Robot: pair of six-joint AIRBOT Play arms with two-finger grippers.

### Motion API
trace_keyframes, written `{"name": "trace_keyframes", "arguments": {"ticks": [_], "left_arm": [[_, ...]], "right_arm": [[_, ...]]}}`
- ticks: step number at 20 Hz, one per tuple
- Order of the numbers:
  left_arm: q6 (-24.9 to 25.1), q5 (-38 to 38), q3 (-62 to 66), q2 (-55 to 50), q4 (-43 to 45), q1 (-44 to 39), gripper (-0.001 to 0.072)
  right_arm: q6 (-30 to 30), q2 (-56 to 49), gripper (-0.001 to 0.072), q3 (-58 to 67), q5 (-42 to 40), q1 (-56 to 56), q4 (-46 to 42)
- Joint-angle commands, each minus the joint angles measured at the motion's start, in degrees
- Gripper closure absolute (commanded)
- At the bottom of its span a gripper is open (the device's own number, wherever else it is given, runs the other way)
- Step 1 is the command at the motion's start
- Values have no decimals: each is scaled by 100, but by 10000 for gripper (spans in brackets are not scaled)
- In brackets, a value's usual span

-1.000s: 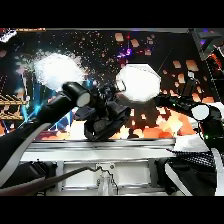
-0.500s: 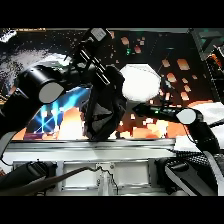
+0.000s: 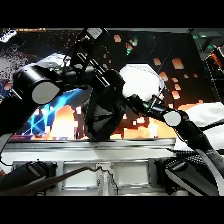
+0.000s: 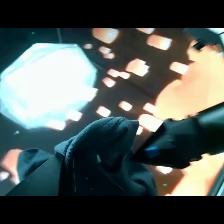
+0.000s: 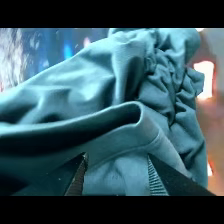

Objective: Fold the clothes and pants, and hang the long-sleeved shirts on hangers.

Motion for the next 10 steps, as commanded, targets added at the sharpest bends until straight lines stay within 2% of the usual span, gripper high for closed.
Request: {"name": "trace_keyframes", "arguments": {"ticks": [1,3,10], "left_arm": [[2,-63,0,4,-400,2,694],[2,-142,0,4,-632,-15,694],[0,-562,-101,4,-643,-304,695]], "right_arm": [[492,-404,281,9,-109,46,229],[492,-562,281,37,-66,46,232],[511,-673,280,160,-129,-52,138]]}}
